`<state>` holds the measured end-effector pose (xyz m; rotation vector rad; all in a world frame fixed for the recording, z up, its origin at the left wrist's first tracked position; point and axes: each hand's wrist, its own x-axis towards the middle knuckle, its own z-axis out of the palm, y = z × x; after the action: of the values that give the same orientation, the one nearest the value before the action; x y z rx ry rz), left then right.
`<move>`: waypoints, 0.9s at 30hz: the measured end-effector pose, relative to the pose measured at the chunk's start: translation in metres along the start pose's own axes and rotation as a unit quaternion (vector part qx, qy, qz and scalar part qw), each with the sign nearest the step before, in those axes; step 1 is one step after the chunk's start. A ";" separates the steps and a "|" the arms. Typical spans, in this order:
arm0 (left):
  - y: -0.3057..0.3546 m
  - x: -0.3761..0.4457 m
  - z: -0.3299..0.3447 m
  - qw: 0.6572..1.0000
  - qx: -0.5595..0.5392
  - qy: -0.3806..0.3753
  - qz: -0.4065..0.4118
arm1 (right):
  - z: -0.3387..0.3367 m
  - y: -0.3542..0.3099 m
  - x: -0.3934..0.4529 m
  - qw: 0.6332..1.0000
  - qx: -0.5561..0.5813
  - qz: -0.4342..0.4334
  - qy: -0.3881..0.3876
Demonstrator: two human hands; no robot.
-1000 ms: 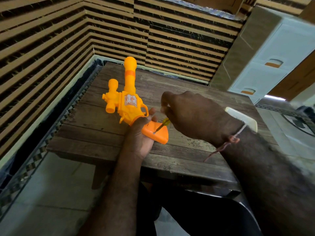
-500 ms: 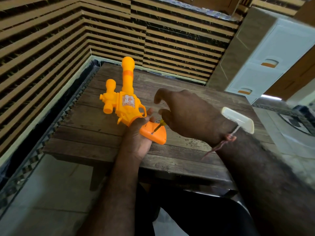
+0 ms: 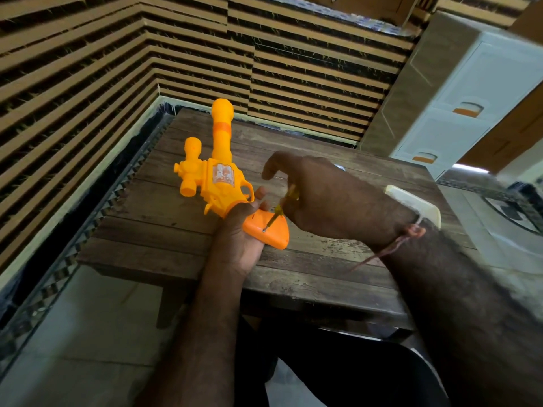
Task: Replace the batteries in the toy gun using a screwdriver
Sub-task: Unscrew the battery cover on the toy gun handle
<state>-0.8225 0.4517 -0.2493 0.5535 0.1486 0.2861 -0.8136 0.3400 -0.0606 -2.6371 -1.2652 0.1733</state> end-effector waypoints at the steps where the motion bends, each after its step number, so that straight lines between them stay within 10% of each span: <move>1: 0.001 -0.001 0.000 1.000 0.002 -0.007 0.005 | -0.002 0.000 -0.001 1.000 0.009 0.003 -0.014; 27: 0.012 -0.009 0.011 0.998 -0.049 0.004 0.026 | 0.043 0.074 -0.041 0.949 0.261 0.149 0.092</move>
<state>-0.8318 0.4531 -0.2332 0.4587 0.1265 0.3434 -0.7918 0.2694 -0.1199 -2.2926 -0.6413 0.2598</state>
